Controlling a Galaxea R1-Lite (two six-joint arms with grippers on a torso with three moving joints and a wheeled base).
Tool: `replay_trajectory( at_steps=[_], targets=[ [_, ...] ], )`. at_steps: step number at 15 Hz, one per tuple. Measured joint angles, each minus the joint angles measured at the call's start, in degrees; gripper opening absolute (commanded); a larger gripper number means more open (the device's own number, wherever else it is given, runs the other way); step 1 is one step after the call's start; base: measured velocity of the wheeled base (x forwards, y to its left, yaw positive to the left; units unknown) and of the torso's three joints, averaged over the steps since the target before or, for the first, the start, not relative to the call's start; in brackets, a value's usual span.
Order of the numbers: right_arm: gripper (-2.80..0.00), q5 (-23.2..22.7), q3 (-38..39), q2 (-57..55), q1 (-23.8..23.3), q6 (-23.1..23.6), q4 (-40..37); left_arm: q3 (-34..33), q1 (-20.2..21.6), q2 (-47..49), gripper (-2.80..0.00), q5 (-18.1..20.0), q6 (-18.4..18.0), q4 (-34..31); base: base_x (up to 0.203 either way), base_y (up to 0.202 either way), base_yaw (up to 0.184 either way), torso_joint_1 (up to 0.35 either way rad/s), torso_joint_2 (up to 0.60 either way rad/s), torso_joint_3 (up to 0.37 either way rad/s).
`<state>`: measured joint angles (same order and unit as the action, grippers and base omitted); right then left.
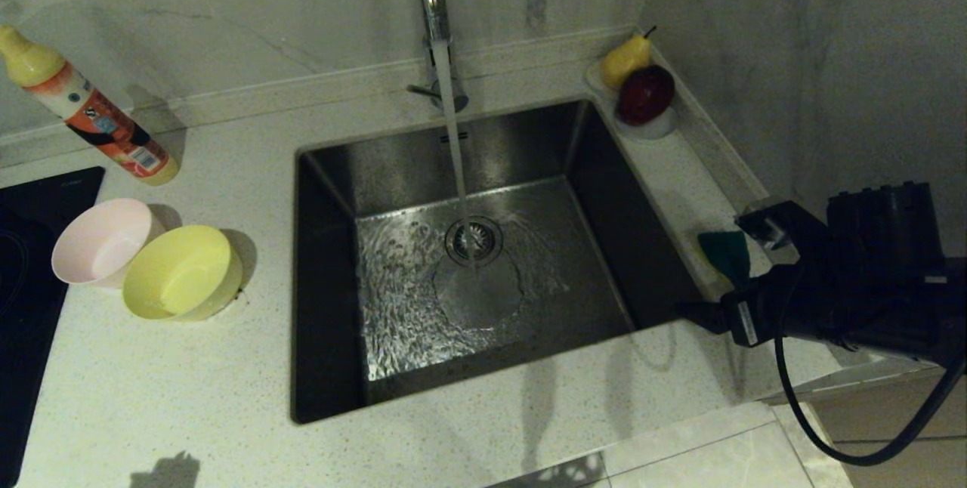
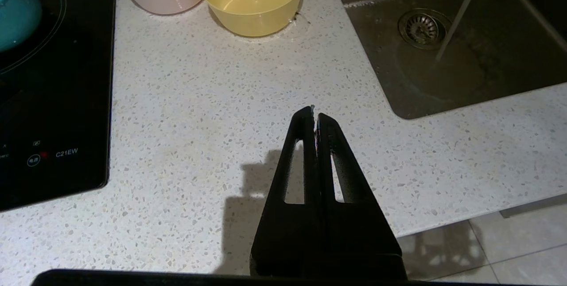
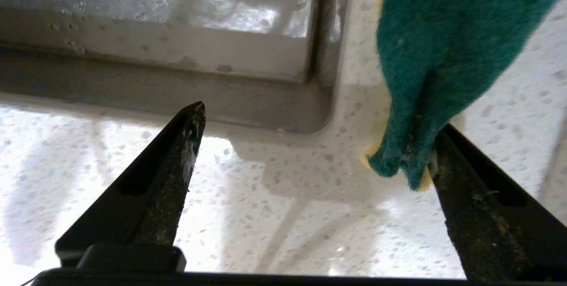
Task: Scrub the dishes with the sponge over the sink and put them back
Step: Put down the sponge
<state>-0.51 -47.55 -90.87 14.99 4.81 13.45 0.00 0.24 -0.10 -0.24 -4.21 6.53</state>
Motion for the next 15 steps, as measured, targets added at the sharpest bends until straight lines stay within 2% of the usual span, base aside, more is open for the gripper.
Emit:
replay_trajectory(
  at_steps=[15],
  targets=[
    [0.0, -2.1, -2.6, 0.1, 0.5, -3.3, -1.6, 0.0, 0.0, 0.0, -2.8, 0.0, 0.0, 0.0, 0.0, 0.0, 0.0, 0.0, 0.0, 0.0]
  ],
)
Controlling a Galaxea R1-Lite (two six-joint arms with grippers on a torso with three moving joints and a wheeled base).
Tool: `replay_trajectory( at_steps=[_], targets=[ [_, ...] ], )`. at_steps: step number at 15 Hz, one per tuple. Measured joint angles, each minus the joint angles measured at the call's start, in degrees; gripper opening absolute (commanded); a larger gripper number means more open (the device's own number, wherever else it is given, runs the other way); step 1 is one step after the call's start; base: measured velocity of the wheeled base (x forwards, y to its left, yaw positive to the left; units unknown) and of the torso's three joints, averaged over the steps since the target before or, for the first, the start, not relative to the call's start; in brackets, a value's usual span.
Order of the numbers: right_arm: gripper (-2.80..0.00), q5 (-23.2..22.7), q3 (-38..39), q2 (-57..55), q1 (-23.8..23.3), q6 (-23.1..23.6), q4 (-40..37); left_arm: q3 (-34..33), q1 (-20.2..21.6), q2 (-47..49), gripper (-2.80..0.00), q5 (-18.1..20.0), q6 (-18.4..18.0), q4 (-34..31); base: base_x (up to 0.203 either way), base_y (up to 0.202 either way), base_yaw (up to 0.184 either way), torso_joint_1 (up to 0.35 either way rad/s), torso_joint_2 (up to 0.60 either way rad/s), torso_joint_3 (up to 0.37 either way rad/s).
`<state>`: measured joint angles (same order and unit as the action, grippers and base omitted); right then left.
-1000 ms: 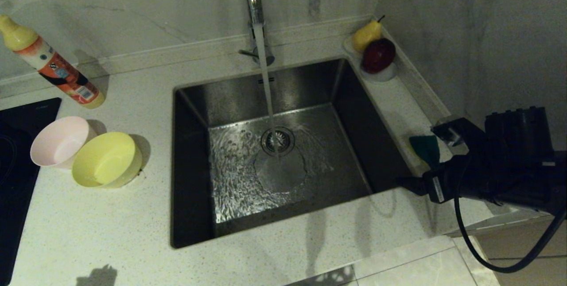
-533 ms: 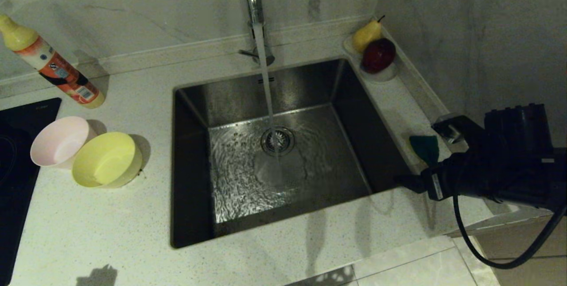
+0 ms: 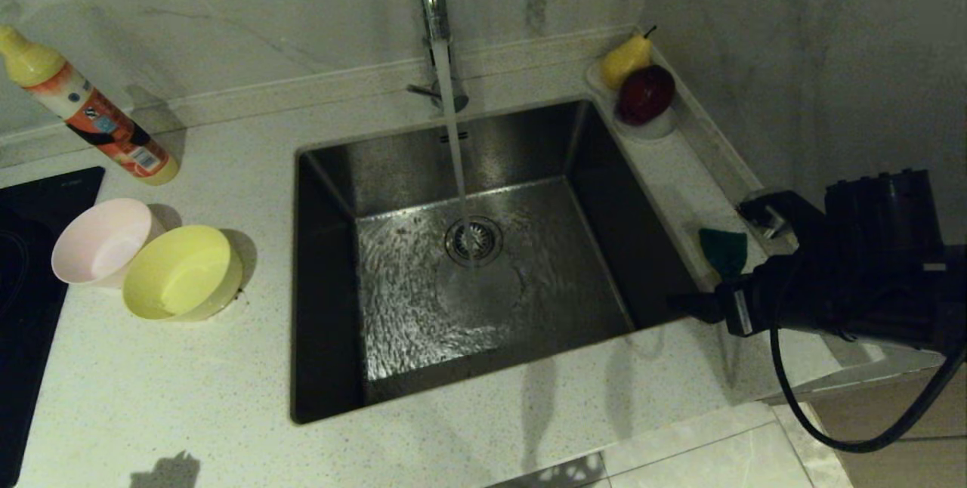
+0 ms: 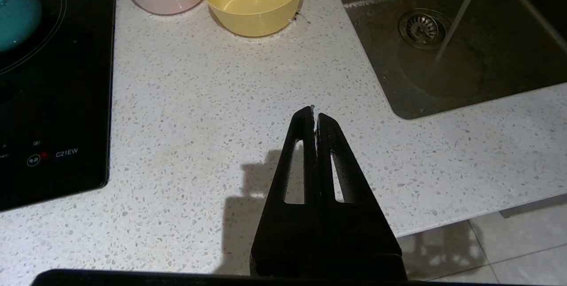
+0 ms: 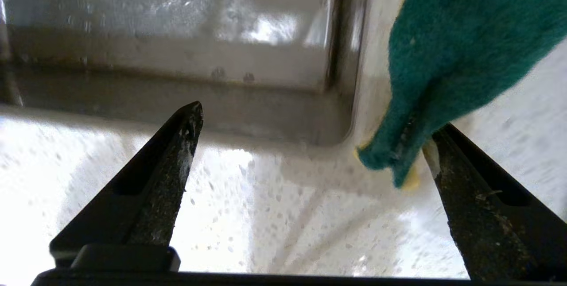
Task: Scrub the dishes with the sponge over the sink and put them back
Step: Put down the sponge
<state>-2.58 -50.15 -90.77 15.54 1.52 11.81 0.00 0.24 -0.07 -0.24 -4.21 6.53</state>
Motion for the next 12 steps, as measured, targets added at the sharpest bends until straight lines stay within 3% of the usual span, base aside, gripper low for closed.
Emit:
replay_trajectory(
  at_steps=[7, 12],
  targets=[
    [0.0, 0.5, -2.0, 2.2, 0.0, 2.0, 0.2, 0.0, 0.0, 0.0, -2.8, 0.0, 0.0, 0.0, 0.0, 0.0, 0.0, 0.0, 0.0, 0.0],
    [0.0, 0.4, 1.3, 2.7, 0.0, 2.0, 0.3, 0.0, 0.0, 0.0, -2.8, 0.0, 0.0, 0.0, 0.0, 0.0, 0.0, 0.0, 0.0, 0.0]
  ],
)
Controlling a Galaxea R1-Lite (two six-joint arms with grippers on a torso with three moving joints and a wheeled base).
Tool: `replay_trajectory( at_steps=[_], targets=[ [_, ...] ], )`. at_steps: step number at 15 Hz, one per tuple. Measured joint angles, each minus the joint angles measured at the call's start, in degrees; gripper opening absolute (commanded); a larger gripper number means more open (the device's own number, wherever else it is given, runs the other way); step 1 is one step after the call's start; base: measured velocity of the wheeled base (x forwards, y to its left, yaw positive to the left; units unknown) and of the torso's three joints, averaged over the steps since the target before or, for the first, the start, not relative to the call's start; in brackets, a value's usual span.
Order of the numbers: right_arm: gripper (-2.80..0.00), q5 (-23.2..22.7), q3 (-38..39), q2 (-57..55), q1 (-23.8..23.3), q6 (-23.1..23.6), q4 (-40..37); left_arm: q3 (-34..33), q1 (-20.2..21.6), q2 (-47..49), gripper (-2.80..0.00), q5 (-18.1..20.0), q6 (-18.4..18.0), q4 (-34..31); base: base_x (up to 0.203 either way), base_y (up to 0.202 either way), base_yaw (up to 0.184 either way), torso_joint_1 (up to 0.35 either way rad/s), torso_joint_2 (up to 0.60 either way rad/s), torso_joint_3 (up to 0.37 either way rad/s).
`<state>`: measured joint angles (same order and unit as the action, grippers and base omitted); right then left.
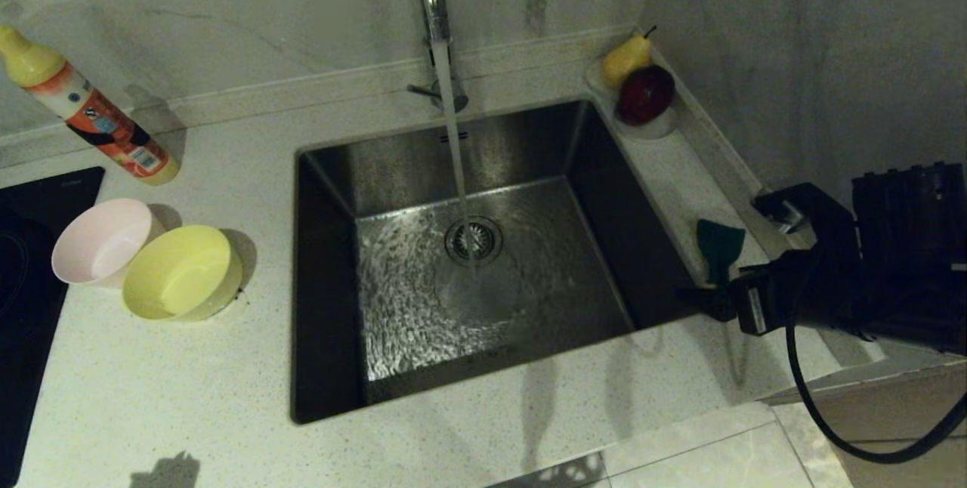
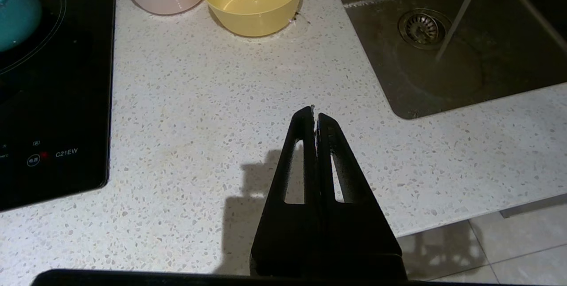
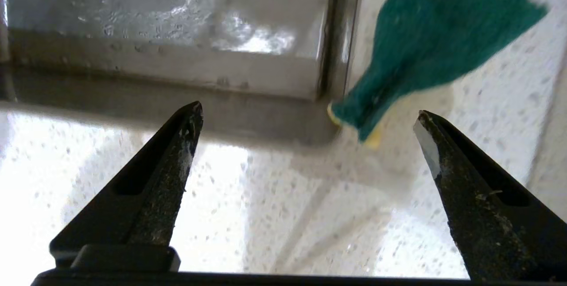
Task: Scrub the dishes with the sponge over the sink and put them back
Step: Put down the sponge
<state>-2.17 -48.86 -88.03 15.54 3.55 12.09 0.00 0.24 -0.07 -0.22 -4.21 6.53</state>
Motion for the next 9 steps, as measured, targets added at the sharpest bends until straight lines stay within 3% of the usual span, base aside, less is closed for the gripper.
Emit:
replay_trajectory(
  at_steps=[5, 6, 9],
  targets=[
    [0.0, 0.2, -0.7, 1.0, -0.5, -0.4, 0.0, 0.0, 0.0, 0.0, -2.8, 0.0, 0.0, 0.0, 0.0, 0.0, 0.0, 0.0, 0.0, 0.0],
    [-2.78, 0.1, -1.1, 1.7, -0.5, -0.2, 0.0, 0.0, 0.0, 0.0, -2.8, 0.0, 0.0, 0.0, 0.0, 0.0, 0.0, 0.0, 0.0, 0.0],
    [-2.8, 0.1, -2.5, 4.1, -0.2, 0.0, 0.2, 0.0, 0.0, 0.0, -2.8, 0.0, 0.0, 0.0, 0.0, 0.0, 0.0, 0.0, 0.0, 0.0]
  ],
)
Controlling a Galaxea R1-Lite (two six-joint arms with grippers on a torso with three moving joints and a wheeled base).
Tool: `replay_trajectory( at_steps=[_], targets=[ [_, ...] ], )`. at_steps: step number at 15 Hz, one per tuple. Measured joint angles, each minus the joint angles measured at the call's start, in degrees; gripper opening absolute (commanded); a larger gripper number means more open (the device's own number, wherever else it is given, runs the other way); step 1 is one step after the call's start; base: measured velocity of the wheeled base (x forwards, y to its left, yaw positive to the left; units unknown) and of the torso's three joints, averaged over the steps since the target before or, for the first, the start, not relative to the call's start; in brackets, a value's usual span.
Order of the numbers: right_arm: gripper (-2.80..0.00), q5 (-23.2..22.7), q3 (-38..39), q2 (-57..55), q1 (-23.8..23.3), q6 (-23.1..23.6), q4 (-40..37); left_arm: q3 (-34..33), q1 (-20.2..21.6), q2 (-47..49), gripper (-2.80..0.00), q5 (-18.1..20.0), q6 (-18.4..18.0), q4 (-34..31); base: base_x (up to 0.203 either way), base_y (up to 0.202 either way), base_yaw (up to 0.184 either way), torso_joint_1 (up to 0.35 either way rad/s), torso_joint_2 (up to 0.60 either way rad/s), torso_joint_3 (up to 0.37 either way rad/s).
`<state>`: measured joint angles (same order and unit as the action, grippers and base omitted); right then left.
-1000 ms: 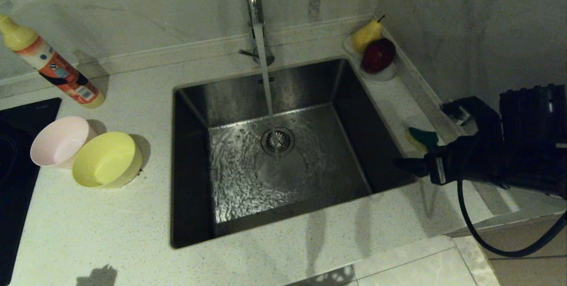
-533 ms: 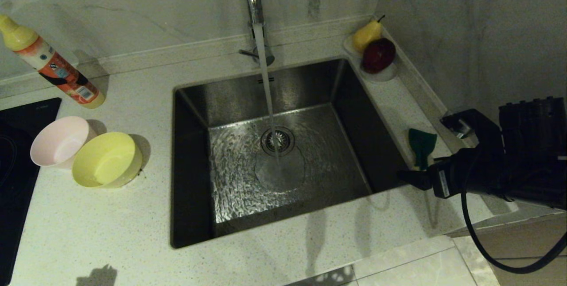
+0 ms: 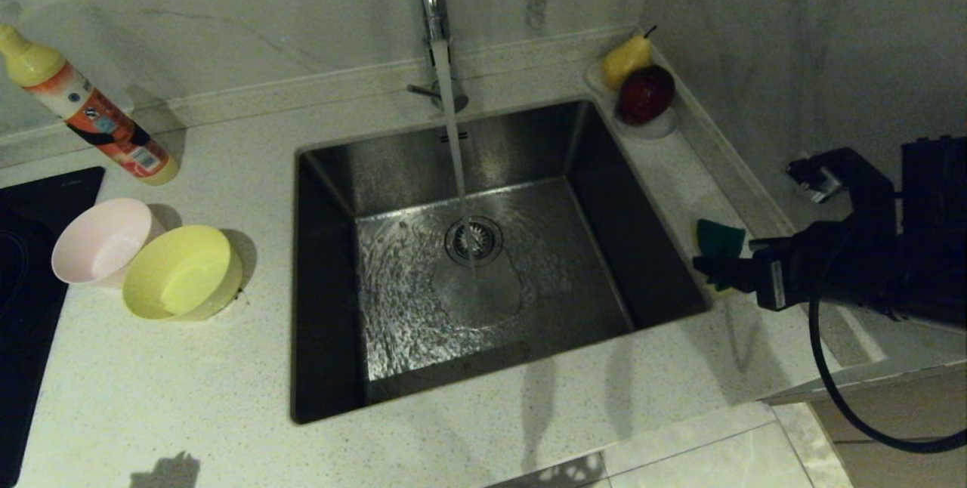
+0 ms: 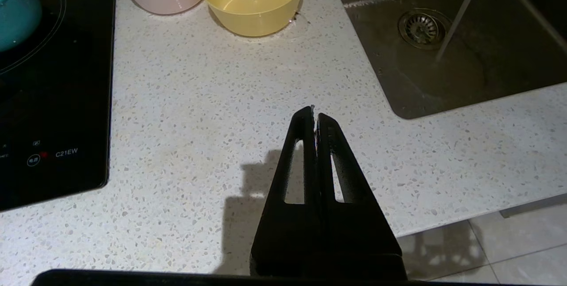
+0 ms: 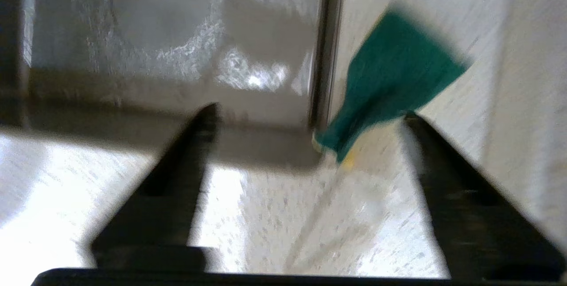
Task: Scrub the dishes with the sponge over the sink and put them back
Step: Put down the sponge, then turn off the faucet
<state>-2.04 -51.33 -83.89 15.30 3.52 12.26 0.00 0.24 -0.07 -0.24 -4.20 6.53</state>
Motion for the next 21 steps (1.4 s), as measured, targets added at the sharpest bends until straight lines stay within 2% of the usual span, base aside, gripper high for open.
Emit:
replay_trajectory(
  at_steps=[6, 10, 13, 16, 21],
  targets=[
    [-2.8, -0.8, -2.2, 8.0, 1.2, 0.4, 1.0, 0.0, 0.0, 0.0, -2.8, 0.0, 0.0, 0.0, 0.0, 0.0, 0.0, 0.0, 0.0, 0.0],
    [-2.8, -4.0, -1.8, 16.4, 1.6, 0.7, -0.1, 0.0, 0.0, 0.0, -2.8, 0.0, 0.0, 0.0, 0.0, 0.0, 0.0, 0.0, 0.0, 0.0],
    [-2.8, -7.4, -1.1, 23.9, 0.6, 0.7, -5.3, 0.0, 0.0, 0.0, -2.8, 0.0, 0.0, 0.0, 0.0, 0.0, 0.0, 0.0, 0.0, 0.0],
    [-2.8, -11.2, 0.0, 32.6, -3.4, 0.6, -12.8, 0.0, 0.0, 0.0, -2.8, 0.0, 0.0, 0.0, 0.0, 0.0, 0.0, 0.0, 0.0, 0.0],
    [-2.8, -11.8, 7.9, 48.0, -7.8, 0.8, -19.5, 0.0, 0.0, 0.0, -2.8, 0.0, 0.0, 0.0, 0.0, 0.0, 0.0, 0.0, 0.0, 0.0]
  ],
)
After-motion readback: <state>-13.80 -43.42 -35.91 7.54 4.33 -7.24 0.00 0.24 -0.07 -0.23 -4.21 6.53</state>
